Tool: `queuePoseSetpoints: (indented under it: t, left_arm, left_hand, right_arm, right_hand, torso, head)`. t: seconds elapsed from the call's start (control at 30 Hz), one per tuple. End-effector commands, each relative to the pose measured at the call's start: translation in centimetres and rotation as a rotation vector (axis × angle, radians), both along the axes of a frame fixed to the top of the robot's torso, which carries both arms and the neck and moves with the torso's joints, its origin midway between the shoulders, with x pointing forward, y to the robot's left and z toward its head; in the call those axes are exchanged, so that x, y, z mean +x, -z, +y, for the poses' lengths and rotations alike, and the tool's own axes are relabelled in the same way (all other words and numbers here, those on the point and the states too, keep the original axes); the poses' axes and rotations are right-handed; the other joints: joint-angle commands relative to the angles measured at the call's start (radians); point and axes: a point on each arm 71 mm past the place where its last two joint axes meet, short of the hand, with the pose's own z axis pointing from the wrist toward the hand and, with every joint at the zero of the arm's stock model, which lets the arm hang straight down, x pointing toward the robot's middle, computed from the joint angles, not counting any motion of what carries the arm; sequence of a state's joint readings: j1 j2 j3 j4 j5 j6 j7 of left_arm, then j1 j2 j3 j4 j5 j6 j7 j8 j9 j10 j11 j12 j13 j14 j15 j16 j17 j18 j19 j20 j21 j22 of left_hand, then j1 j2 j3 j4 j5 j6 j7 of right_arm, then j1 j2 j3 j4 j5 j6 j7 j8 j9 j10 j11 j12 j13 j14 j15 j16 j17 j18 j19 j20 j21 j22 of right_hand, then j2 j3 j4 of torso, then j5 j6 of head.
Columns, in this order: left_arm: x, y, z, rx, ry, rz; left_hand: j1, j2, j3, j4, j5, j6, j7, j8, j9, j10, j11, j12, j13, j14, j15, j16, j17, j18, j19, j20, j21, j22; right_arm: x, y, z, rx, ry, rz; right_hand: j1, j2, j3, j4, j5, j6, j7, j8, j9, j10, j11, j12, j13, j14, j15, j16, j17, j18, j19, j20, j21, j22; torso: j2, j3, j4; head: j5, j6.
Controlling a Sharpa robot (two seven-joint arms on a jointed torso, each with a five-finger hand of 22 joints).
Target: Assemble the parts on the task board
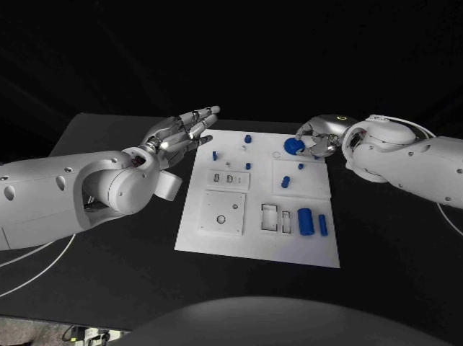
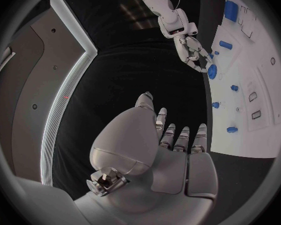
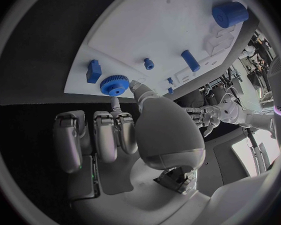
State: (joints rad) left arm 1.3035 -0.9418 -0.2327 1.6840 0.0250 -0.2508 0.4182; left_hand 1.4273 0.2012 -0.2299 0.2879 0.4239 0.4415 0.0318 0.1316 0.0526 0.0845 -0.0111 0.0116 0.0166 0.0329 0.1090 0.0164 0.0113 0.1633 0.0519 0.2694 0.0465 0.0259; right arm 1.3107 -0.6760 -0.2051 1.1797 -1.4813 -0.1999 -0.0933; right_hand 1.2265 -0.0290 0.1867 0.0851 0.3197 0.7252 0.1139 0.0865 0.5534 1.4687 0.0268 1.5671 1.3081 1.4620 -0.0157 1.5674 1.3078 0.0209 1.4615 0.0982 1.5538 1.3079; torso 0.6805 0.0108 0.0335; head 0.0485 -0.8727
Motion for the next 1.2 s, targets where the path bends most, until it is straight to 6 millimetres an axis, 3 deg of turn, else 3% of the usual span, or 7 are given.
queuePoseSetpoints:
  t: [0.03,0.3,0.7,0.87,1.2]
  left_arm:
    - [-0.1,-0.1,-0.3,-0.012,0.023,-0.008]
    - [-0.2,-0.1,-0.4,-0.013,0.025,-0.004]
    - [-0.2,-0.1,-0.3,-0.012,0.023,-0.003]
    - [-0.1,-0.1,-0.3,-0.012,0.024,-0.004]
    - [-0.1,-0.1,-0.4,-0.013,0.025,-0.003]
  left_hand:
    - [0.009,0.000,-0.004,0.000,0.005,0.009,-0.001,0.006,0.001,0.005,-0.001,0.006,0.001,0.002,0.006,0.005,0.001,0.017,0.003,0.007,0.004,0.002]
    - [0.009,0.000,-0.004,0.000,0.005,0.009,-0.001,0.006,0.001,0.005,0.000,0.006,0.001,0.002,0.006,0.006,0.001,0.017,0.003,0.007,0.004,0.002]
    - [0.009,0.000,-0.004,0.000,0.006,0.010,0.000,0.007,0.001,0.006,0.000,0.006,0.001,0.003,0.007,0.006,0.001,0.017,0.004,0.007,0.005,0.002]
    - [0.009,0.000,-0.004,0.000,0.006,0.011,0.000,0.007,0.001,0.007,0.001,0.006,0.001,0.003,0.007,0.006,0.001,0.017,0.005,0.007,0.006,0.003]
    - [0.010,0.000,-0.004,0.000,0.006,0.011,0.001,0.007,0.001,0.006,0.001,0.006,0.001,0.003,0.007,0.007,0.001,0.017,0.006,0.007,0.006,0.003]
  right_arm:
    - [0.1,0.1,0.2,-0.029,0.006,-0.029]
    - [0.4,0.2,0.7,-0.032,0.011,-0.068]
    - [0.5,0.0,0.9,-0.029,0.007,-0.102]
    - [0.7,0.2,1.1,-0.046,0.012,-0.085]
    - [0.8,1.1,1.5,-0.064,0.011,-0.056]
  right_hand:
    - [0.014,0.000,0.006,-0.005,0.007,-0.001,-0.001,-0.005,-0.001,0.102,0.007,0.004,0.263,0.109,0.006,0.003,0.263,-0.016,0.094,0.004,0.004,0.257]
    - [0.024,0.001,0.015,-0.017,0.015,-0.014,0.001,-0.016,-0.005,0.102,0.009,0.004,0.263,0.109,0.008,0.003,0.263,-0.016,0.092,0.006,0.002,0.256]
    - [0.036,0.001,0.025,-0.030,0.031,-0.022,-0.011,-0.020,-0.004,0.102,0.001,0.004,0.263,0.109,0.003,0.003,0.263,-0.016,0.093,0.004,0.004,0.257]
    - [0.033,-0.001,0.026,-0.033,0.031,-0.042,-0.008,-0.024,-0.008,0.102,0.001,0.004,0.263,0.109,0.001,0.003,0.263,-0.021,0.109,0.002,0.017,0.263]
    - [0.013,-0.004,0.020,-0.029,0.001,-0.015,0.002,-0.012,-0.008,0.102,0.009,0.004,0.263,0.109,0.006,0.003,0.263,-0.021,0.109,0.005,0.017,0.263]
  torso:
    - [0.000,-0.0001,-0.0015]
    - [0.001,0.0008,-0.0003]
    - [0.000,0.0012,-0.0017]
    - [0.001,0.0016,-0.0020]
    - [0.001,0.0022,-0.0019]
  head:
    - [-0.003,0.000]
    - [-0.003,0.000]
    - [0.001,0.000]
    - [-0.001,0.000]
    - [0.000,0.000]
